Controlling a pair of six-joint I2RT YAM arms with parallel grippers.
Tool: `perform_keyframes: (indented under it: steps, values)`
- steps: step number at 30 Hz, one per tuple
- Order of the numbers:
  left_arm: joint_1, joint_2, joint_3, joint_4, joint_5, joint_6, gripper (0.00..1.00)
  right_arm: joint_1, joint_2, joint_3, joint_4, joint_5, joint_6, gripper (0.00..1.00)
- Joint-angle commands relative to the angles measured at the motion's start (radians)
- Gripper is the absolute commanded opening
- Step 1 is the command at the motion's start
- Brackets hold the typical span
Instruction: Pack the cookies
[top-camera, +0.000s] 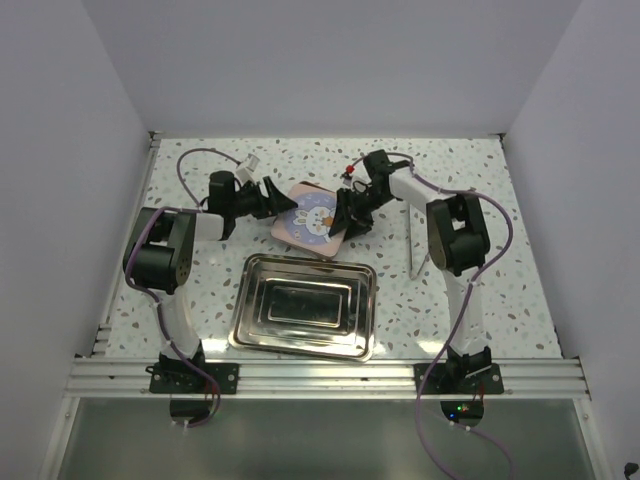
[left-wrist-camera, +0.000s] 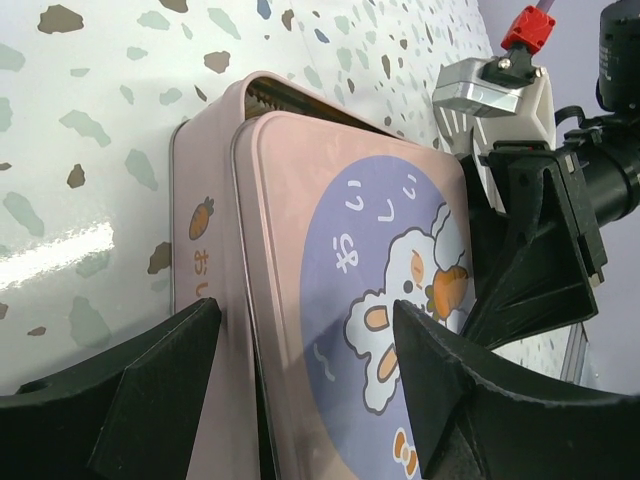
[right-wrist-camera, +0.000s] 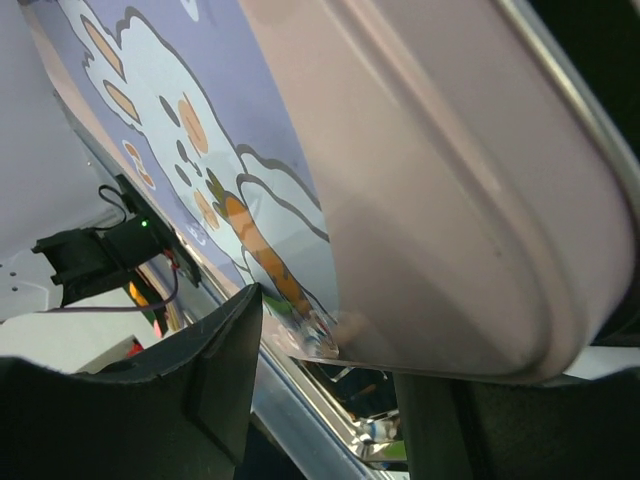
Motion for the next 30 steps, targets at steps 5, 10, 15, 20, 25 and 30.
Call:
perform_keyframes:
  steps: [5,10,15,20,25,30]
  values:
    - [-0.032,-0.022,-0.02,-0.095,0.079,0.026,0.75,0.039,0.058,0.089,0.042,0.03,0.063,0.53]
    - [-0.032,-0.022,-0.017,-0.081,0.09,0.003,0.76,0.039,0.064,0.116,0.085,0.046,0.145,0.54]
    - [-0.032,-0.036,-0.019,-0.073,0.099,-0.016,0.78,0.037,0.073,0.141,0.099,0.07,0.185,0.54]
    - [-0.032,-0.035,-0.034,-0.078,0.101,-0.013,0.79,0.029,0.071,0.145,0.144,0.069,0.243,0.54]
    - [-0.032,-0.024,-0.039,-0.087,0.099,-0.007,0.79,0.019,0.084,0.164,0.168,0.043,0.296,0.54]
    - [-0.032,-0.006,-0.04,-0.108,0.084,-0.002,0.79,0.005,0.085,0.167,0.222,0.027,0.353,0.55]
